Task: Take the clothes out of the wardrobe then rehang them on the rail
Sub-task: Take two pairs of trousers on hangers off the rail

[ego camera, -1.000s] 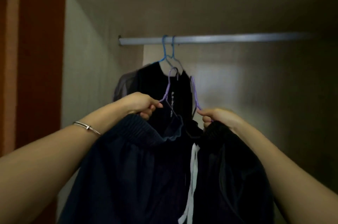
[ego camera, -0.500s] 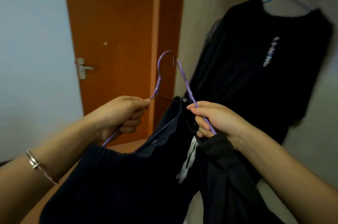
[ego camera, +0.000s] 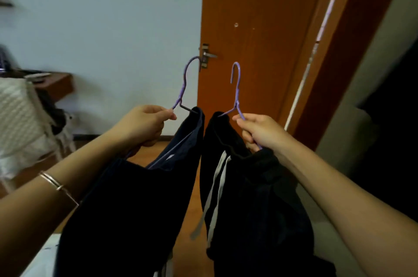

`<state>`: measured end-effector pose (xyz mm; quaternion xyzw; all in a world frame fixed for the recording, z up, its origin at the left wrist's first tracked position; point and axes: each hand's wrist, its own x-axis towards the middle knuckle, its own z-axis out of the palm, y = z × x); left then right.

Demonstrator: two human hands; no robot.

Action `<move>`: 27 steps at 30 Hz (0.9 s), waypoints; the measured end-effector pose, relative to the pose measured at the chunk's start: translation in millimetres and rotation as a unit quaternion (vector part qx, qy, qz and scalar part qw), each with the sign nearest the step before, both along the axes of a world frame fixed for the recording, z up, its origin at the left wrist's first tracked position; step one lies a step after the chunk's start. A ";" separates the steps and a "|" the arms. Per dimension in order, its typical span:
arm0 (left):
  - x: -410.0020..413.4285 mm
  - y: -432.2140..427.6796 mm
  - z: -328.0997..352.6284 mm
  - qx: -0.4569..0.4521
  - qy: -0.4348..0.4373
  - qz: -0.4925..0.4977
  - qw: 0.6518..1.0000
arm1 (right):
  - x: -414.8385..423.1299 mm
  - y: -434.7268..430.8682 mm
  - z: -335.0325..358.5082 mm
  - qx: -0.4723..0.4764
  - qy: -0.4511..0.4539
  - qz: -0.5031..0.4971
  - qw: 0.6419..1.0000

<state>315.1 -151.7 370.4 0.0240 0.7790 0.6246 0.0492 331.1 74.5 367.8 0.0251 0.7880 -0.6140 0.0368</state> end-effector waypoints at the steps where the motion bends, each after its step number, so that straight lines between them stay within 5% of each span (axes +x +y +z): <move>1: -12.0 -6.2 -5.6 -0.011 0.004 0.016 1.000 | -17.1 -3.3 -2.8 0.002 -0.005 0.007 1.000; 12: -170.9 -74.8 -24.6 -0.110 0.014 0.130 0.985 | -234.7 -59.1 -26.2 0.012 -0.104 0.079 0.991; 27: -348.3 -161.3 -88.2 -0.076 -0.095 0.334 0.935 | -494.3 -170.1 -104.5 0.062 -0.103 0.126 0.985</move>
